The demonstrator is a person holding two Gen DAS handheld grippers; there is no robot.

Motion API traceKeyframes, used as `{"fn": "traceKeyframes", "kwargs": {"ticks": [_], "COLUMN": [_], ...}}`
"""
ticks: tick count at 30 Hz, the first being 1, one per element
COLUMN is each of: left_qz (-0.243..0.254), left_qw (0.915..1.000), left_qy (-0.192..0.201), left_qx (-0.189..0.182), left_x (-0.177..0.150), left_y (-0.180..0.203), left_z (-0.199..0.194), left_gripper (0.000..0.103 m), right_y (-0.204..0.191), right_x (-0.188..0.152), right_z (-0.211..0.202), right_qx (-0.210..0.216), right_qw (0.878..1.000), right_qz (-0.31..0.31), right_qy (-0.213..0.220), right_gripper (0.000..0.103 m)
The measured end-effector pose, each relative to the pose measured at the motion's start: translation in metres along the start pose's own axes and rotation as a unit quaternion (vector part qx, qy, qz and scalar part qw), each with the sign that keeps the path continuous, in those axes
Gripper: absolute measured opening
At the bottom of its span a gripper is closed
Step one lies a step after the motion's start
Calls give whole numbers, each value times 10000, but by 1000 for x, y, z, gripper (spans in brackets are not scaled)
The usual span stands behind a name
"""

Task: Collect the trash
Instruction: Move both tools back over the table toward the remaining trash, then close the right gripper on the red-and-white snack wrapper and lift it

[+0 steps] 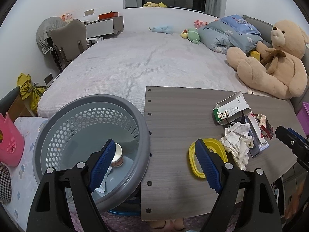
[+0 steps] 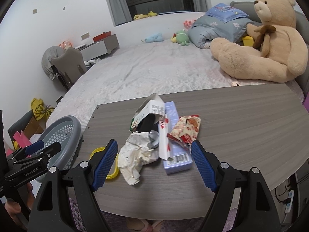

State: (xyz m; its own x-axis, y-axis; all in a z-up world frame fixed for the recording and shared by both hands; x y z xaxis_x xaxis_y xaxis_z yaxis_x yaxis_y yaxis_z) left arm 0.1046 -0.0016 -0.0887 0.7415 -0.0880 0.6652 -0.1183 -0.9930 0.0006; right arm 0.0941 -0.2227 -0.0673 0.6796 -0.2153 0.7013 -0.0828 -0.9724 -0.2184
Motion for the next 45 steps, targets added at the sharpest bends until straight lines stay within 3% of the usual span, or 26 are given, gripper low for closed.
{"fn": "traceKeyframes", "kwargs": {"ticks": [25,45], "left_qz": [103,119], "left_qw": [9999,9995], "left_qy": [16,-31], "left_qx": [111,305], "left_x": [2,2], "left_y": [20,15], "left_z": [1,8], "left_gripper": [80,80], "right_y": [40,55], "right_x": [-1,0], "right_z": [6,51], "right_qx": [-69,-81], "right_qw": [9997,9968], "right_qz": [224,630], "right_qy": [-75,-494], "right_gripper": [77,77]}}
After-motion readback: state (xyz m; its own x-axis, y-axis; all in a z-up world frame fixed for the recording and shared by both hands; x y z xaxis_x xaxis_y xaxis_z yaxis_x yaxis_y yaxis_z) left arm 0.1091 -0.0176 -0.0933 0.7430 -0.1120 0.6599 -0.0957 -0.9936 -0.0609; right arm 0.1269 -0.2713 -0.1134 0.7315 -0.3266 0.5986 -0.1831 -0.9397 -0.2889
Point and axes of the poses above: each gripper's, at about its wrist camera, not at the fingertips, and z roughly the way its jaws point, y to its right, x to its top, the point moved 9 cm from there along z, roughly the way its jaws point, and after that the axes turned 1 degree about z, right-handed, at the moved point
